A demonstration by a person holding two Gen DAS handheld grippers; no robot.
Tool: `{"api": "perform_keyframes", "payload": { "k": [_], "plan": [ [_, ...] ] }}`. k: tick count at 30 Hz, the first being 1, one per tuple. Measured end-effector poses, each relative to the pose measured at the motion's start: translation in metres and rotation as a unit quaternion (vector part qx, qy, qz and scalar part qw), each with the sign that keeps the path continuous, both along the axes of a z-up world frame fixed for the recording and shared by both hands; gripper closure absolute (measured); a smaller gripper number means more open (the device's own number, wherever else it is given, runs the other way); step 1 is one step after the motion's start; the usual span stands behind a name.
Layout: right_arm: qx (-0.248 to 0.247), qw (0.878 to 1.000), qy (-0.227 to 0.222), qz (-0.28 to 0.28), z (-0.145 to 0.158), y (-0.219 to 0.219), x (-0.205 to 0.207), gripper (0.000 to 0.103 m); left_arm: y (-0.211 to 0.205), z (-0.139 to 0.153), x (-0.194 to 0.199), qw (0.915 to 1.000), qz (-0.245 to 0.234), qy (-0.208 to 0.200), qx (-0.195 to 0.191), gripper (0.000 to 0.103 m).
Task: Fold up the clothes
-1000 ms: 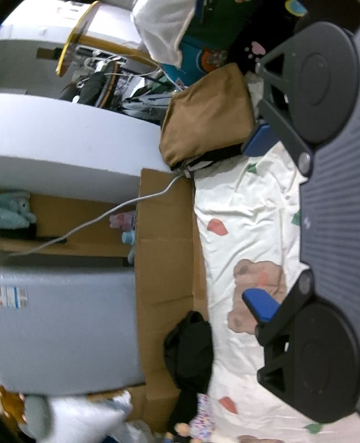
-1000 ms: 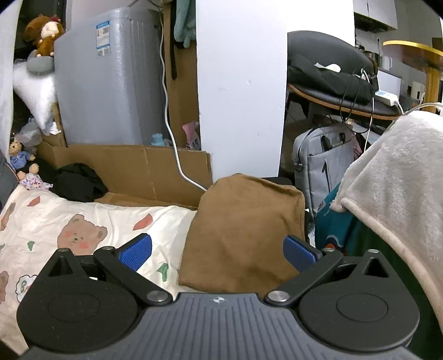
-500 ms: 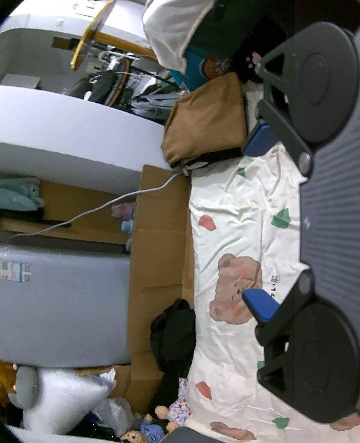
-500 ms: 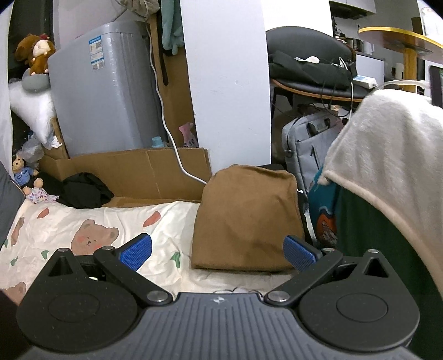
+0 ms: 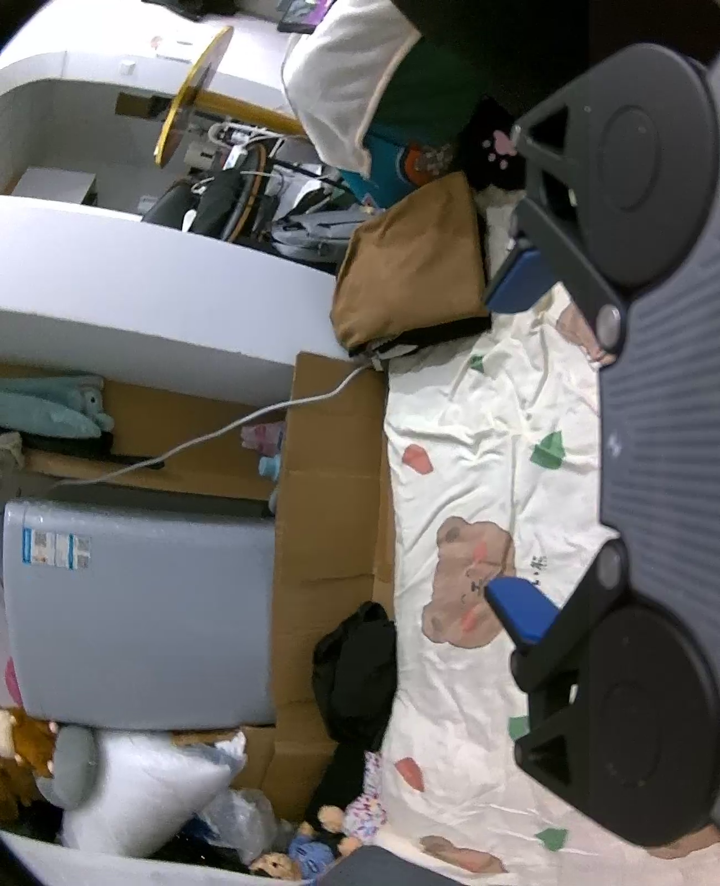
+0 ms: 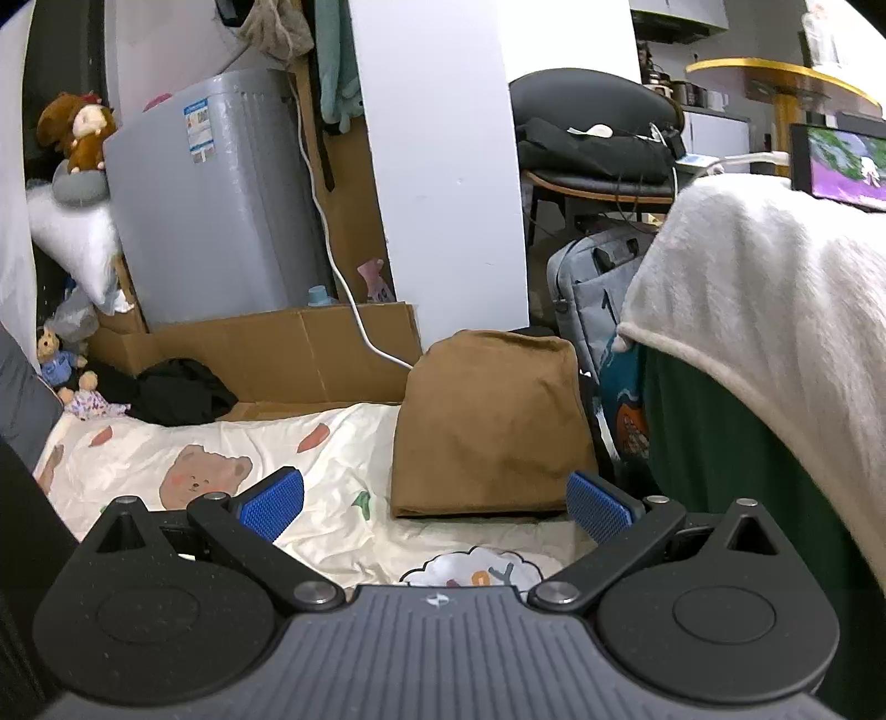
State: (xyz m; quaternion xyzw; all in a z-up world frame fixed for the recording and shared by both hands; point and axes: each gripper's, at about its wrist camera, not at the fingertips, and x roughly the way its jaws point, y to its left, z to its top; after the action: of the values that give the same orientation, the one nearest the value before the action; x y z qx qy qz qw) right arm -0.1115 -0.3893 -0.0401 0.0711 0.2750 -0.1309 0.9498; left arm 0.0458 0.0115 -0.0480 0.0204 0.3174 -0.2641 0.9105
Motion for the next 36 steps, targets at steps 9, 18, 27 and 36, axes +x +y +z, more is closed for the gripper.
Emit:
{"api": "perform_keyframes", "payload": {
  "k": [9,18,27,36],
  "plan": [
    [0.0,1.0,0.0,-0.001,-0.005,0.011,-0.019,0.0,0.022,-0.008,-0.018,0.9998,0.015,0.005,-0.01,0.0],
    [0.009,1.0,-0.001,-0.007,-0.015,0.013,-0.037,0.0,0.043,-0.005,-0.046,0.999,0.035,-0.012,-0.025,0.0],
    [0.013,1.0,-0.006,-0.005,-0.017,0.016,-0.045,0.0,0.057,-0.011,-0.057,0.9973,0.057,-0.002,-0.046,0.0],
    [0.001,1.0,-0.003,0.003,-0.016,0.021,-0.041,0.0,0.07,-0.02,-0.056,0.9956,0.075,0.011,-0.055,0.0]
  ]
}}
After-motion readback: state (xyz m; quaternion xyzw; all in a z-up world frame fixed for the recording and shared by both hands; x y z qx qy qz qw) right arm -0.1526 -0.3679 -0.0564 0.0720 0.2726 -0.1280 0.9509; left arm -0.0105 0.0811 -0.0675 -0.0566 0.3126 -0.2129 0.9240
